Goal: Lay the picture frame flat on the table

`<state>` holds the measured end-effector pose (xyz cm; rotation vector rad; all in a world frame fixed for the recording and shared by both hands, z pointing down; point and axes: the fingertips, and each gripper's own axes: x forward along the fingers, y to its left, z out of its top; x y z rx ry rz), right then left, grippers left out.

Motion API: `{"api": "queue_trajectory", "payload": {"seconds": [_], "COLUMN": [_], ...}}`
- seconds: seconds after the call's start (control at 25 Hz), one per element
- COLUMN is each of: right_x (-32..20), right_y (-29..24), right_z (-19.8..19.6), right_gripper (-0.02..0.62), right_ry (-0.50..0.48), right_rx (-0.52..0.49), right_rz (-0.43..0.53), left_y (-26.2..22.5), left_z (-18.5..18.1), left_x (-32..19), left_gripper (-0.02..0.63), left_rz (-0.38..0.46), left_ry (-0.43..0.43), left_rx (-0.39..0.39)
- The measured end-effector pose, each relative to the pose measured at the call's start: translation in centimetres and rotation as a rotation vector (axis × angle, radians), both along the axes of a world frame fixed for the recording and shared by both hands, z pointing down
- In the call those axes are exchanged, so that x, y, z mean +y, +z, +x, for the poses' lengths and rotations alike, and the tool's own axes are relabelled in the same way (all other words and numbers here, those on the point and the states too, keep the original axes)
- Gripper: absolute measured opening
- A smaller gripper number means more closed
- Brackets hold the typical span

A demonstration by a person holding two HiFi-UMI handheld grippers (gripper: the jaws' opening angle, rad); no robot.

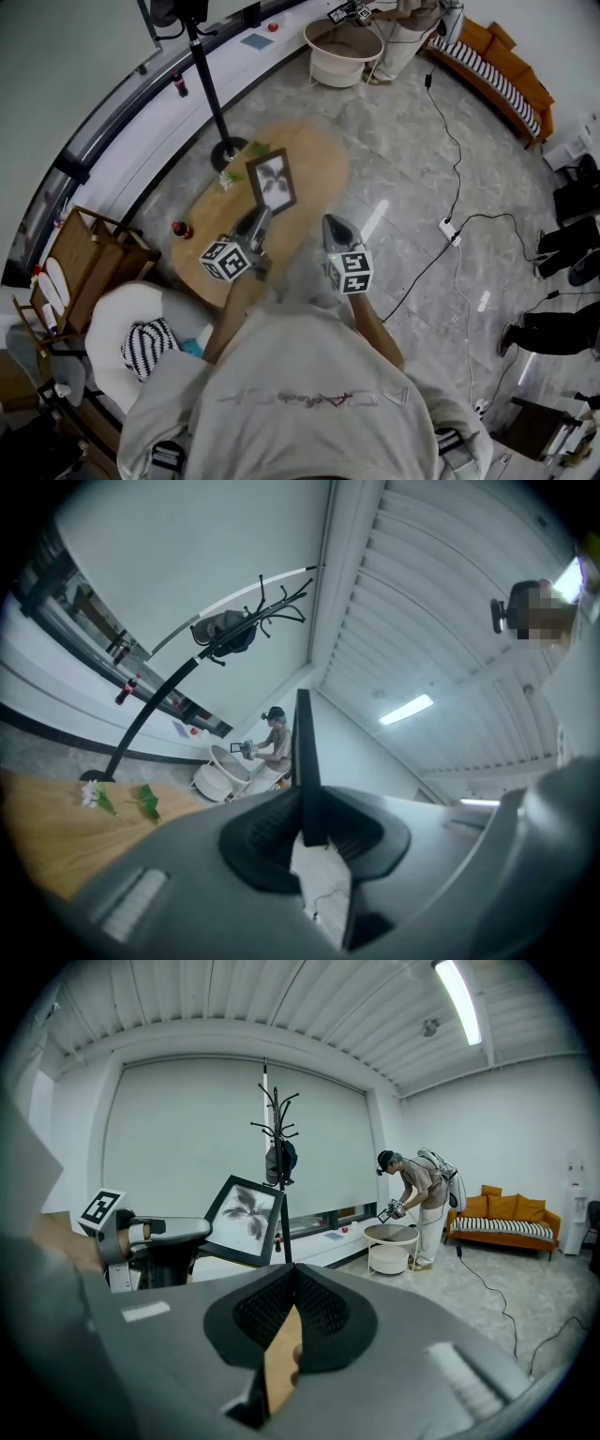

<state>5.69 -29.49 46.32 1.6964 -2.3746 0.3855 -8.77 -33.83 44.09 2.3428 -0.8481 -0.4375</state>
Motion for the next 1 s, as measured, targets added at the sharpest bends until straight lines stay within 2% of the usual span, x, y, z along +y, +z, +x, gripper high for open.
{"api": "queue_trajectory", "payload": {"seconds": [0.4, 1.0], "right_x": [-0.5, -3.1], "right_y": [0.7, 4.8], "right_z": [0.1, 5.8], "right_gripper": [0.006, 0.006], "right_ry": [-0.007, -0.011], "right_rx": [-0.020, -0.027], "right_rz": [-0.024, -0.105], "left_y": [1.5, 5.6], "left_z": [-0.1, 3.3], "left_x": [-0.1, -3.2], "left_gripper": [0.071, 0.071], "left_rz": [-0.040, -0.128], "left_ry": [-0.020, -0.049], "left_rx": [-0.001, -0.032]}}
